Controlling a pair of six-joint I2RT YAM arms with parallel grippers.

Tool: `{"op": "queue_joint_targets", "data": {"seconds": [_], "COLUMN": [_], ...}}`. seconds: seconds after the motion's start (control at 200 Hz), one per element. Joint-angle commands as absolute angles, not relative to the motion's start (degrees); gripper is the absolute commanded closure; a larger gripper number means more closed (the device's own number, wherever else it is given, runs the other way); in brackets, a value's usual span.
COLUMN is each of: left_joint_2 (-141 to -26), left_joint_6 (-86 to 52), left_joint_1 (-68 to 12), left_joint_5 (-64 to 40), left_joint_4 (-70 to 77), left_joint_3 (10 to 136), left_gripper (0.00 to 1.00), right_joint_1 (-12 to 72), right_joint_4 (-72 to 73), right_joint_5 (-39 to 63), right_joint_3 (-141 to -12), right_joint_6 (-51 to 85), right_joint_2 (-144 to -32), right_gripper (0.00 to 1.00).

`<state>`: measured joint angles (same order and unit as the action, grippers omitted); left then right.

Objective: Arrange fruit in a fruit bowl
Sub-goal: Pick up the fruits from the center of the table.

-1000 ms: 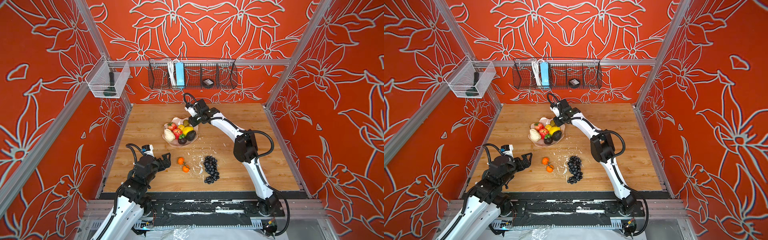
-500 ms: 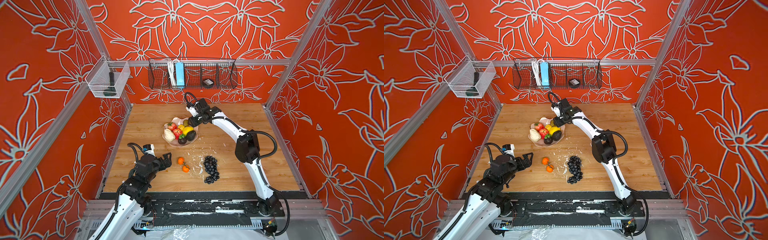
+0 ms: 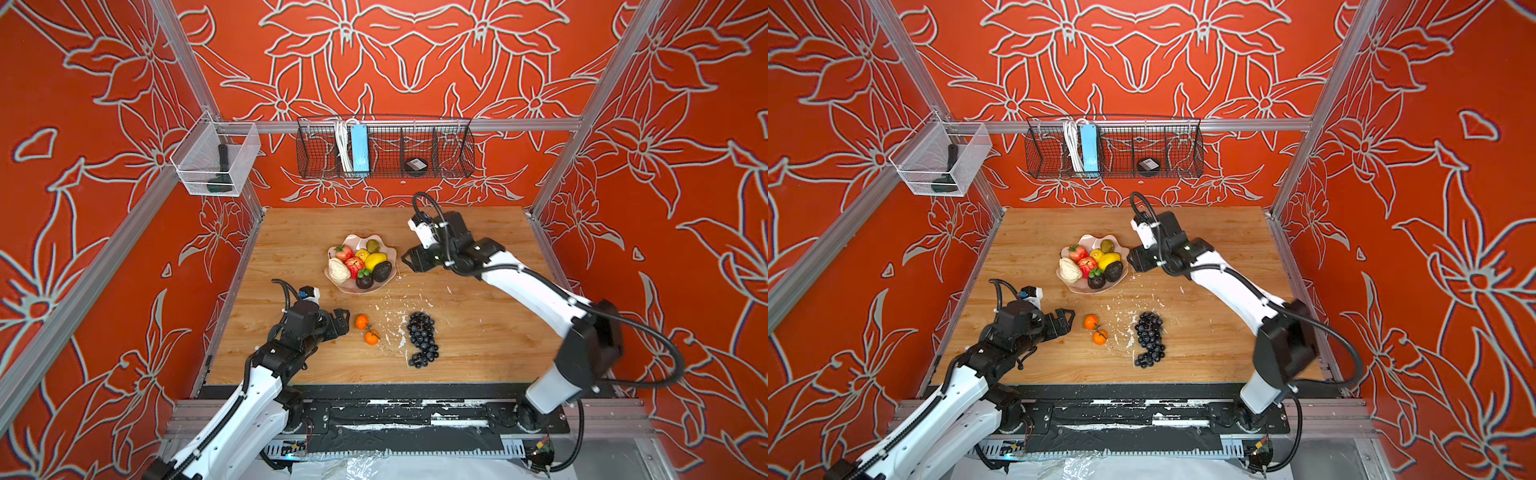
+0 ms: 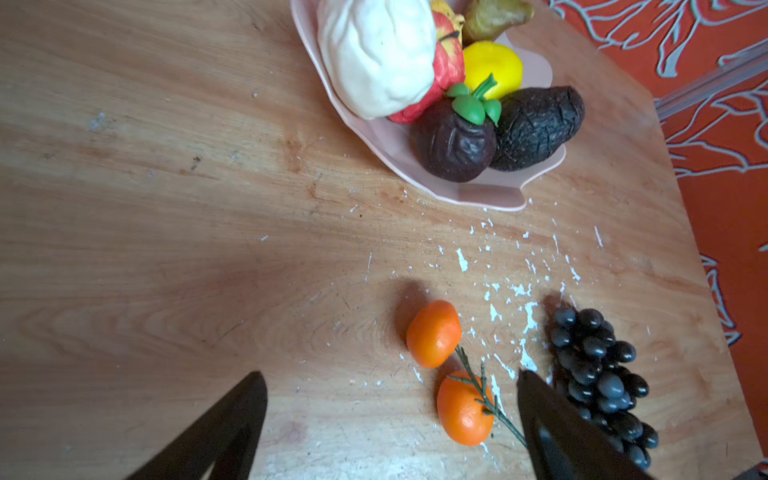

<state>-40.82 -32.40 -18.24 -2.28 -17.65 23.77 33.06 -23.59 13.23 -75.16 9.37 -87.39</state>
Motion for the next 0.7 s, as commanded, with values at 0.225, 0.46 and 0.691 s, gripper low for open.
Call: {"op": "queue_joint_targets", "data": {"seconds": [0.225,0.46,0.691], "left_joint_2": [-47.14,-54.95,-65.36], "left_joint_6": [-36.27,-40.20,-45.68], "left_joint_1": [-28.73,-36.73,-44.42], "left_joint_5": [0.22,5.61,7.37], "left_joint_4": [-29.56,-44.54,-52.65], "left_joint_3": [34.86,44.28,51.83], "left_gripper": [0.10,0.14,0.18], "right_joint_1": [32.87,32.87,32.81], "right_joint_4": [-15.09,-12.64,-1.80], "right_joint_5": [6.80,2.44,-0.53], "right_joint_3": [-42.46,-29.43,-19.50], "right_joint_6": [17.88,19.58,23.98], "right_joint_2": [-58.09,-46.44,-39.46], "right_gripper": [0.35,0.35,0.31]}}
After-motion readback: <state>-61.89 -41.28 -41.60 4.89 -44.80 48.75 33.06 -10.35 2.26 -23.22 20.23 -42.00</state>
